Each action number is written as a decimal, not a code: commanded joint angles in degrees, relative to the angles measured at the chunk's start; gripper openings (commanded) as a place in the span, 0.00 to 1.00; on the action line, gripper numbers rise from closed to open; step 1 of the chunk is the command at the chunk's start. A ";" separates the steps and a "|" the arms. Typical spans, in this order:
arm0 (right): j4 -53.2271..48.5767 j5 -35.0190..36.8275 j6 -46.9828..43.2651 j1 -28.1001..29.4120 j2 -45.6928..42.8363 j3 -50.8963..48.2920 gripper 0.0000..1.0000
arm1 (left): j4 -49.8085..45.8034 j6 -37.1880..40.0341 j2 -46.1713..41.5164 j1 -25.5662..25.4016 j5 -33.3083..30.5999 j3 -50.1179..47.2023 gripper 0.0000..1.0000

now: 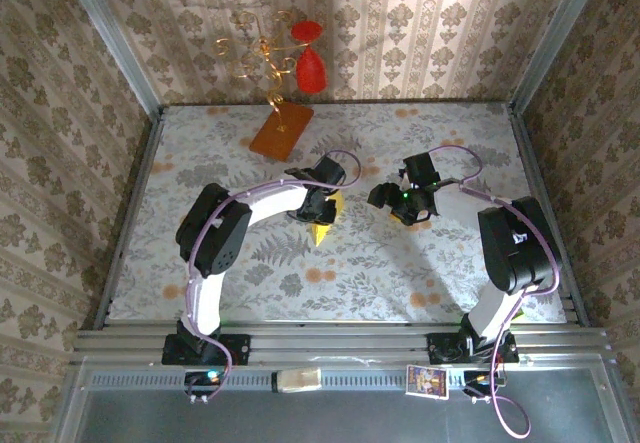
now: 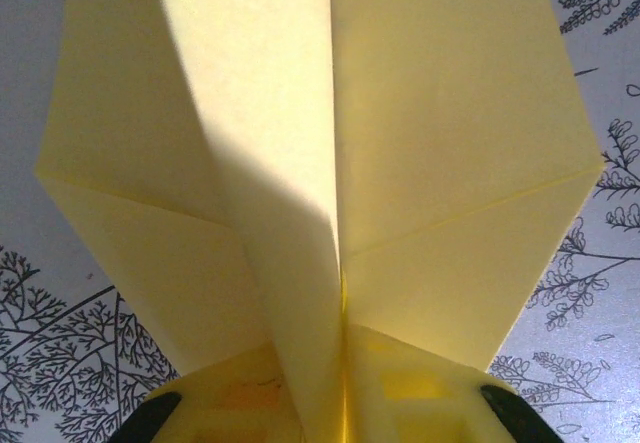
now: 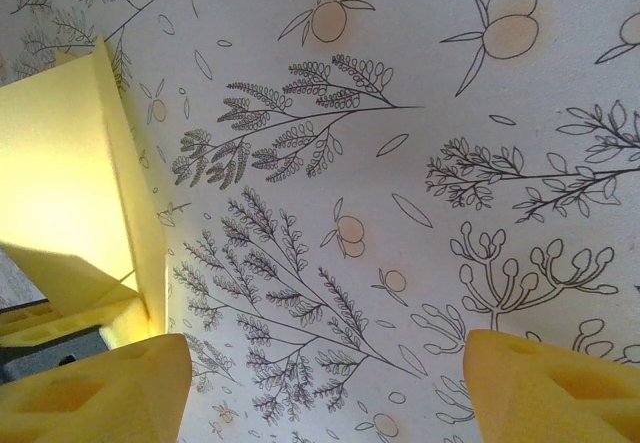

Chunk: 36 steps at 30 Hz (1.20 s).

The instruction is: Fold a paper plane with a square sheet of paper (pick it up from the middle)

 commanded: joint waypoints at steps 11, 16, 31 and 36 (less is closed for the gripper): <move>0.32 -0.37 -0.24 -0.07 0.58 -0.69 0.74 | -1.58 -0.89 2.34 -0.66 -2.14 1.16 0.29; 0.33 -0.37 -0.21 -0.07 0.58 -0.73 0.74 | -1.17 -3.06 3.71 -0.84 -4.95 2.08 0.30; -0.90 1.11 -1.34 -0.10 -1.83 -0.58 0.76 | -2.69 -4.43 13.10 0.56 -14.28 17.85 0.32; -1.07 1.11 -1.37 -0.23 -1.97 -0.56 0.76 | -2.65 -5.35 15.07 0.61 -15.03 19.38 0.35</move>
